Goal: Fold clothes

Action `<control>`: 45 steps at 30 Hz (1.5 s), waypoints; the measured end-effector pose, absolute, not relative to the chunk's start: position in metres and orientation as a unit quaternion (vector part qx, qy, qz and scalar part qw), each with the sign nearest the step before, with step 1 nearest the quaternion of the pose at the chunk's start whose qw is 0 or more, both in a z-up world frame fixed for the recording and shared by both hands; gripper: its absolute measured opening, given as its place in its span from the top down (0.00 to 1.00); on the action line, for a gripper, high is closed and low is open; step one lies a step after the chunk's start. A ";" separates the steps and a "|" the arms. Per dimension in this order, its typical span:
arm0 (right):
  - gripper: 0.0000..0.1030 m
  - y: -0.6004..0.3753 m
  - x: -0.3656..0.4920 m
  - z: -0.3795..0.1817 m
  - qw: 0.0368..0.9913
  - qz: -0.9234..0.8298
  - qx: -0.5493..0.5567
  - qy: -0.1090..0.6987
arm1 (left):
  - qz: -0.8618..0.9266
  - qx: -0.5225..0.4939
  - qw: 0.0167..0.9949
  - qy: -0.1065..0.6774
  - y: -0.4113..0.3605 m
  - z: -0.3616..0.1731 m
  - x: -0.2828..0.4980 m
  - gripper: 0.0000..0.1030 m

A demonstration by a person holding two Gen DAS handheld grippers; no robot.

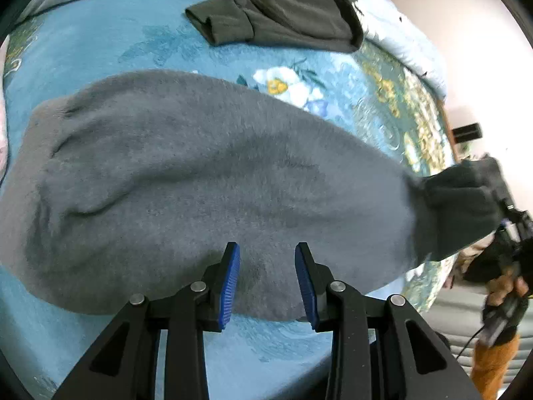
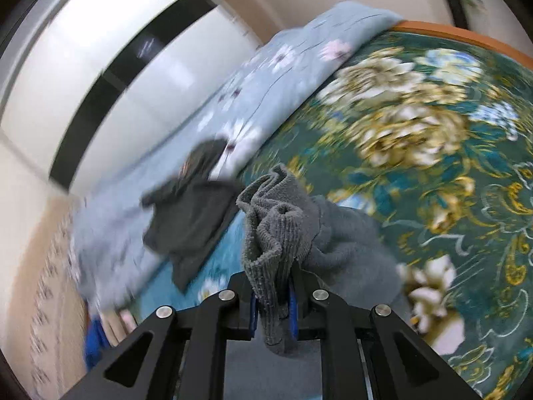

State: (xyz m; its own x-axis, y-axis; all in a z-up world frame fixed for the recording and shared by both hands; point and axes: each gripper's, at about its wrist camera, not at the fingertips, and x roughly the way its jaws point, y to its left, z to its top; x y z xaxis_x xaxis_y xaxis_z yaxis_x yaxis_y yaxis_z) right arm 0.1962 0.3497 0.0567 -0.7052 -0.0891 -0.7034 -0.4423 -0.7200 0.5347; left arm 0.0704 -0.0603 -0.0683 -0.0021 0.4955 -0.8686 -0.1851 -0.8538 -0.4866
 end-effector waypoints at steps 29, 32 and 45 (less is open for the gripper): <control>0.55 0.254 0.169 -0.014 0.001 0.758 -0.484 0.437 | 0.672 -0.664 0.261 -0.198 -0.083 -0.067 0.078 0.65; 0.55 0.277 0.185 -0.013 0.032 0.757 -0.454 0.469 | 0.668 -0.667 0.266 -0.197 -0.073 -0.067 0.079 0.65; 0.56 0.376 0.278 -0.045 0.173 0.681 -0.412 0.581 | 0.617 -0.705 0.276 -0.215 0.023 -0.107 0.061 0.45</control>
